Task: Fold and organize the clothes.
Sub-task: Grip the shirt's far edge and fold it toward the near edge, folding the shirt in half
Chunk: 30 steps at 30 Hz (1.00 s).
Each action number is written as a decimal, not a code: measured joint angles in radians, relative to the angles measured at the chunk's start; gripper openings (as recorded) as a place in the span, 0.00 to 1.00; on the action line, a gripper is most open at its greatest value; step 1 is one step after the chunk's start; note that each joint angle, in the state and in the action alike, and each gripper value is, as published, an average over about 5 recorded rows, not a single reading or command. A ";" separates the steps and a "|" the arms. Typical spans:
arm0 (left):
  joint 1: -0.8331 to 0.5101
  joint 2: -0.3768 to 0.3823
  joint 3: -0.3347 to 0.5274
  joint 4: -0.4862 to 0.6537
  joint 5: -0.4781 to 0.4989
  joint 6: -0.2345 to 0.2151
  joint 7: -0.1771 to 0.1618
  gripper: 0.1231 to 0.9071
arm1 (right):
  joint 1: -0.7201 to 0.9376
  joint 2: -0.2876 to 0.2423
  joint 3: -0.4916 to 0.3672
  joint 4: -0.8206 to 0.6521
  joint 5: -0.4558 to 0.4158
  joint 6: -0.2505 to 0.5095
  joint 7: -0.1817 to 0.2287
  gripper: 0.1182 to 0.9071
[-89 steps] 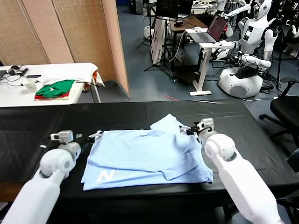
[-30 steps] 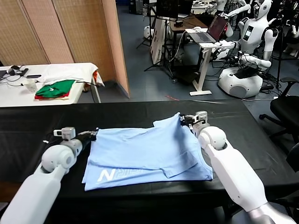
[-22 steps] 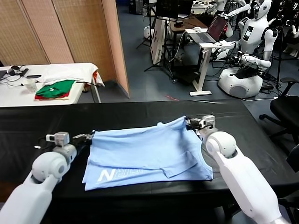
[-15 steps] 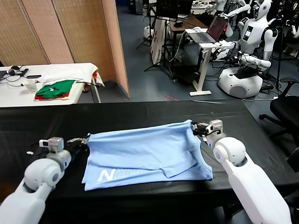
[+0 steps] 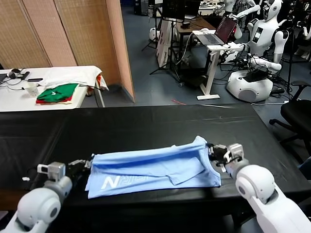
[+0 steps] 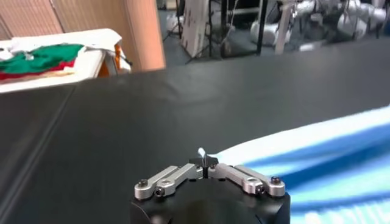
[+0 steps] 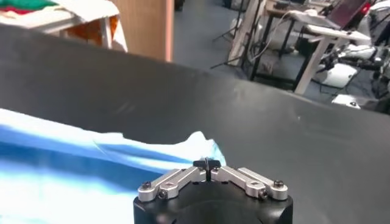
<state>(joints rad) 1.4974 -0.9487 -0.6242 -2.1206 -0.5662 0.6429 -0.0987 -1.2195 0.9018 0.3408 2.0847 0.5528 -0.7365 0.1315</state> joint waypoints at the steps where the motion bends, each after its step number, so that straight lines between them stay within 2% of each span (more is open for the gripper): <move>1: 0.010 -0.004 -0.001 0.000 0.011 -0.002 0.002 0.03 | -0.010 0.002 0.000 0.002 -0.004 0.000 0.000 0.03; 13: 0.039 -0.045 0.021 0.031 0.072 -0.017 0.008 0.03 | -0.057 0.027 0.008 0.010 -0.017 0.000 -0.003 0.05; 16: 0.045 -0.054 0.019 0.029 0.080 -0.018 0.008 0.03 | -0.071 0.029 0.022 0.026 -0.004 0.000 -0.007 0.20; 19: 0.055 -0.064 0.010 0.015 0.086 -0.017 0.007 0.08 | -0.085 0.032 0.043 0.046 0.017 0.000 -0.010 0.44; 22: 0.059 -0.074 -0.002 -0.006 0.091 -0.016 0.005 0.27 | -0.087 0.040 0.071 0.060 0.036 0.000 -0.007 0.66; 26: 0.048 -0.079 -0.008 -0.030 0.118 -0.025 0.007 0.59 | -0.071 0.055 0.108 0.048 0.051 0.000 0.007 0.92; 27: 0.043 -0.078 -0.007 -0.032 0.119 -0.028 0.007 0.68 | -0.064 0.059 0.113 0.039 0.055 0.000 0.013 0.96; 30: 0.023 -0.078 0.001 -0.027 0.108 -0.035 0.006 0.89 | -0.036 0.082 0.116 0.002 0.060 0.016 0.031 0.99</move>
<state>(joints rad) 1.5203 -1.0271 -0.6230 -2.1472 -0.4586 0.6080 -0.0928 -1.2557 0.9840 0.4570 2.0863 0.6131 -0.7208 0.1623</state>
